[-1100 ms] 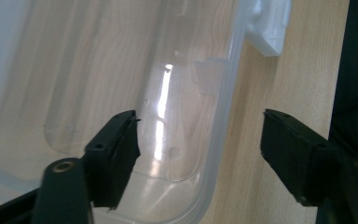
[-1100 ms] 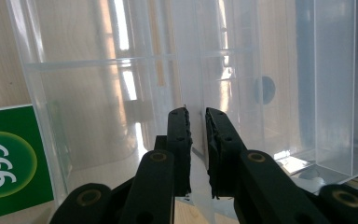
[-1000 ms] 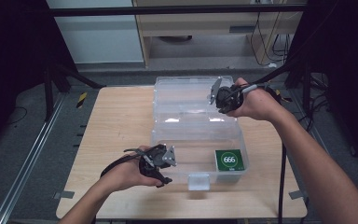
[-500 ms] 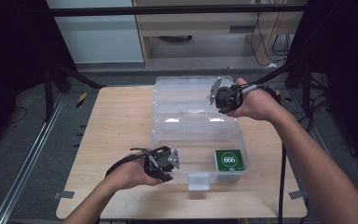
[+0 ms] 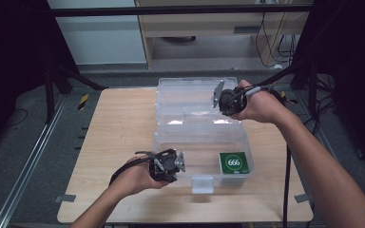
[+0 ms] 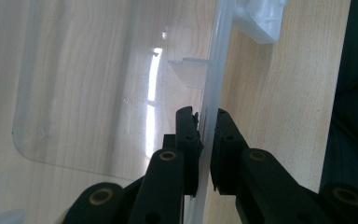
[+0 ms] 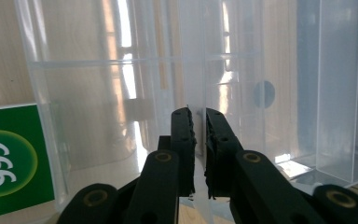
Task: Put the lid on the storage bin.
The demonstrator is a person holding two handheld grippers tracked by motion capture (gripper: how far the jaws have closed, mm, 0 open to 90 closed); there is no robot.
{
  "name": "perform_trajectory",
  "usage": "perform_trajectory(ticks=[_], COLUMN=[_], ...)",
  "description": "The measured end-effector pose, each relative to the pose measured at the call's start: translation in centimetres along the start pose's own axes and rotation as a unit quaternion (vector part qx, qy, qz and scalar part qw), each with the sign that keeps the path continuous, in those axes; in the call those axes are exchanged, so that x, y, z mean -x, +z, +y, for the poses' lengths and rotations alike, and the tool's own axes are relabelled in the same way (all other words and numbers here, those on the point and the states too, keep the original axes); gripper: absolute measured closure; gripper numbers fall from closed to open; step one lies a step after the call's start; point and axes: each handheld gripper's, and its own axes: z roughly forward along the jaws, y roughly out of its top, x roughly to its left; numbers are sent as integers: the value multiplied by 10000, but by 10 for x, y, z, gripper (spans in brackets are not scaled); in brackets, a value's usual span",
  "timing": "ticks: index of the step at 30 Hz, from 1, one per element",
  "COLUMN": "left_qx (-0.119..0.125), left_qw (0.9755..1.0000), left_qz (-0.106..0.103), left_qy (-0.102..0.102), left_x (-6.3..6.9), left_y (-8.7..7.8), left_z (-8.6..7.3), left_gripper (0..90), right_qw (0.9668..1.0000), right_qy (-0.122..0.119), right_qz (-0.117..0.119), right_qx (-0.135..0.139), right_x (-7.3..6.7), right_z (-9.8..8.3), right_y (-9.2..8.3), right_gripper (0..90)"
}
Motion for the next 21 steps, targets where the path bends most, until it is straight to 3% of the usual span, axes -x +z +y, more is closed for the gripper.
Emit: perform_trajectory(ticks=[7,21], left_qx=[57,51], left_qw=[9997,9991], left_qz=[127,353], left_qy=[-178,-210], left_x=[1,4], left_y=[0,2], left_z=[-2,-1], left_gripper=[821,808], right_qw=[10000,9997], right_qy=[-29,-224], right_qz=[50,63], right_qx=[-4,109], right_x=[-4,-23], right_z=[3,5], right_y=[-6,-23], right_gripper=[864,871])
